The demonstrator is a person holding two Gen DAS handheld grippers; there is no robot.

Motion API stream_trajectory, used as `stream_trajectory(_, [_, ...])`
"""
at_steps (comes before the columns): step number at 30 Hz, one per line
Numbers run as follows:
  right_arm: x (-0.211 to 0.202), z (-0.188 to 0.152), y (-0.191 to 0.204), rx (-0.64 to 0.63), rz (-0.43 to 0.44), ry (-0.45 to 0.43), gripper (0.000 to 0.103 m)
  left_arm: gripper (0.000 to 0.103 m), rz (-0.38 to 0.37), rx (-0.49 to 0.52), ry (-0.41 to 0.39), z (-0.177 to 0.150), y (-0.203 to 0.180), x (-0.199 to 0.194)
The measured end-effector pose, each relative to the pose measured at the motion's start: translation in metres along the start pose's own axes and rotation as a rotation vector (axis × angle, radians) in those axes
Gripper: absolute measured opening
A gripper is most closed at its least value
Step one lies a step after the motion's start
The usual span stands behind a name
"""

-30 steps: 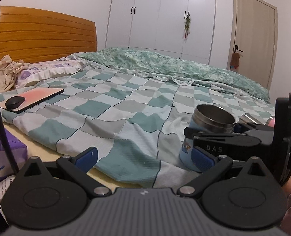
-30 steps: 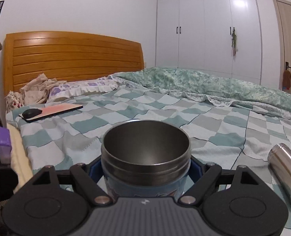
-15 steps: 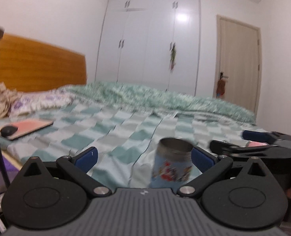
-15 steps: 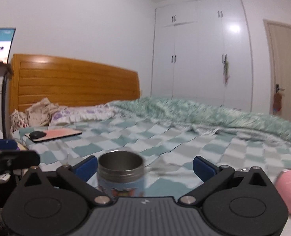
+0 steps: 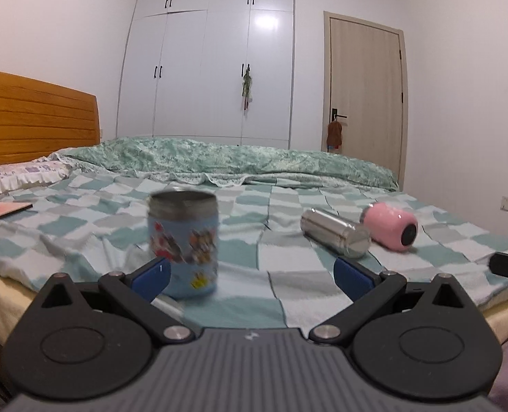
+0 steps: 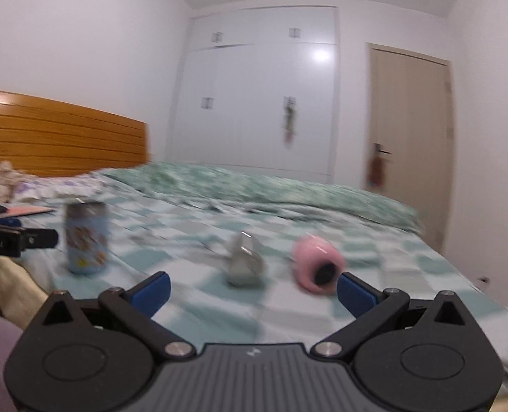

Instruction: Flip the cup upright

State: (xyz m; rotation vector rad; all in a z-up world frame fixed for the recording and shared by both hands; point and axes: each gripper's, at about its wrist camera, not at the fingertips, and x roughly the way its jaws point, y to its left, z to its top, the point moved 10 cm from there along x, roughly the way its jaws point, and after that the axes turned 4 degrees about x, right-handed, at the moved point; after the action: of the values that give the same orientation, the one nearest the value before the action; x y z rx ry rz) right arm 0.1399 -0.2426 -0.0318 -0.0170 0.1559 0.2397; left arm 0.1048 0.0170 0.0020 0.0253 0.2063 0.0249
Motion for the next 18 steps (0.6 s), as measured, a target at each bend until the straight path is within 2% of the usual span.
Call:
stream_trajectory(7, [-0.007, -0.020, -0.025, 0.021, -0.043, -0.021, 0.103, 0.103, 0.007, 0.021, -0.041, -0.014, -0.013, 0.001])
stream_trajectory(18, [-0.008, -0.017, -0.018, 0.007, -0.057, -0.033, 0.103, 0.103, -0.015, 0.045, -0.041, -0.016, -0.019, 0.000])
